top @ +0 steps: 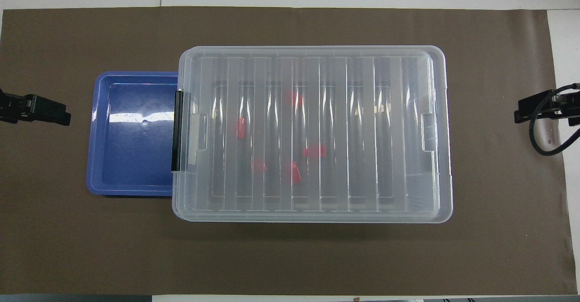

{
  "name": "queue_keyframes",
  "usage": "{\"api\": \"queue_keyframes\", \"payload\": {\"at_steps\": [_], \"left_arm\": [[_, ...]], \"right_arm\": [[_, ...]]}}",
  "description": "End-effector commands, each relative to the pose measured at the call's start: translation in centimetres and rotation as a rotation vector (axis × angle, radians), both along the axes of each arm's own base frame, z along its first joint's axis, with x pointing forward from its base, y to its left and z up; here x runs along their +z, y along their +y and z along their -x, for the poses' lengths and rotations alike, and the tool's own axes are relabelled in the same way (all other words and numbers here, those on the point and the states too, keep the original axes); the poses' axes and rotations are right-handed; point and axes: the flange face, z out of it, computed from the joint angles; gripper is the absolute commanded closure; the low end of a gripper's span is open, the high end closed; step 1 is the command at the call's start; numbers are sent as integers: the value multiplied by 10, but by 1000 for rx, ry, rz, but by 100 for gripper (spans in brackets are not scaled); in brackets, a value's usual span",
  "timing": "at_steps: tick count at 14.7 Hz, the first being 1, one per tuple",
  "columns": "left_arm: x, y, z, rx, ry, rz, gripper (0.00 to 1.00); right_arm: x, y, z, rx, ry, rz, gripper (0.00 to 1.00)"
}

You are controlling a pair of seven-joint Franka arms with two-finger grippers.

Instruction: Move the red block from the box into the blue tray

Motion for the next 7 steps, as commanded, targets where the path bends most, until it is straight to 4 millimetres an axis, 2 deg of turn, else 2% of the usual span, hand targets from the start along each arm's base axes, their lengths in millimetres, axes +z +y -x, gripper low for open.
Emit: {"api": "queue_keyframes", "payload": {"at_steps": [1,7], "left_arm": [[3,3,5,0,-1,4,0],[4,3,5,0,-3,4,0]], "right_arm": [[3,0,-2,12,-12,-10,0],[0,-1,-4,3,-28,-13,0]]}}
